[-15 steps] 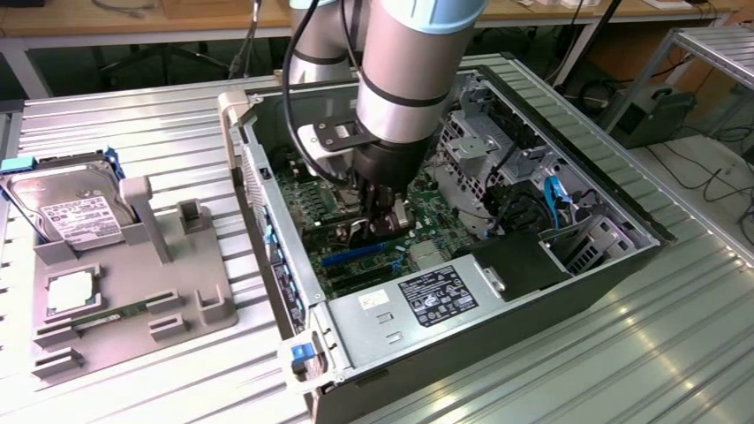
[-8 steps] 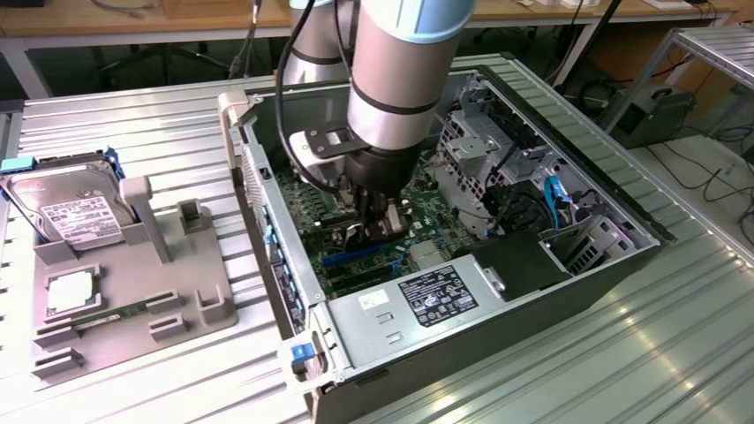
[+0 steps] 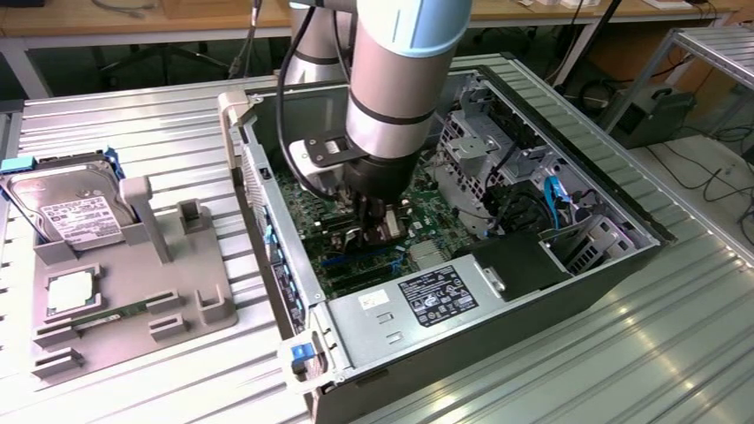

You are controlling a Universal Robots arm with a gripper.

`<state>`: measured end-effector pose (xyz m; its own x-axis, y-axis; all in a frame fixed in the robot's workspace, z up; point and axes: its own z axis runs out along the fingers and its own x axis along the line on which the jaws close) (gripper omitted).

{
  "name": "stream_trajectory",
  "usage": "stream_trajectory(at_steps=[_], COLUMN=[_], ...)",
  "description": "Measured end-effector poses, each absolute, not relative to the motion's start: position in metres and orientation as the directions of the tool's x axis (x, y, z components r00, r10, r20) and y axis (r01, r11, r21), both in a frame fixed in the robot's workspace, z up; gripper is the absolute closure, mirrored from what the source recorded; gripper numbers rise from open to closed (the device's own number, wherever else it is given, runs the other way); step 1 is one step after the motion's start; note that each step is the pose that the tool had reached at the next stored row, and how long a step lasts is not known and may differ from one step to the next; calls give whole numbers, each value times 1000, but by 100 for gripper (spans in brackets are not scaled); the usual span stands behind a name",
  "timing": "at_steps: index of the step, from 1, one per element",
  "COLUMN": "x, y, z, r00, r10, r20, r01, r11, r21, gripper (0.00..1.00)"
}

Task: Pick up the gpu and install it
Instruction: 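Insert the gpu into the slot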

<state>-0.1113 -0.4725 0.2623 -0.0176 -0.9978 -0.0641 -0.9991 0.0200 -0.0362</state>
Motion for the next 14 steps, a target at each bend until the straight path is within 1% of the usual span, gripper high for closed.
stream_trajectory(at_steps=[14], x=[-111], y=[-469], z=[262], r00=[-18], r10=[-998], r20=[-65], r01=[-999], r11=[20], r21=[-36], gripper=[74])
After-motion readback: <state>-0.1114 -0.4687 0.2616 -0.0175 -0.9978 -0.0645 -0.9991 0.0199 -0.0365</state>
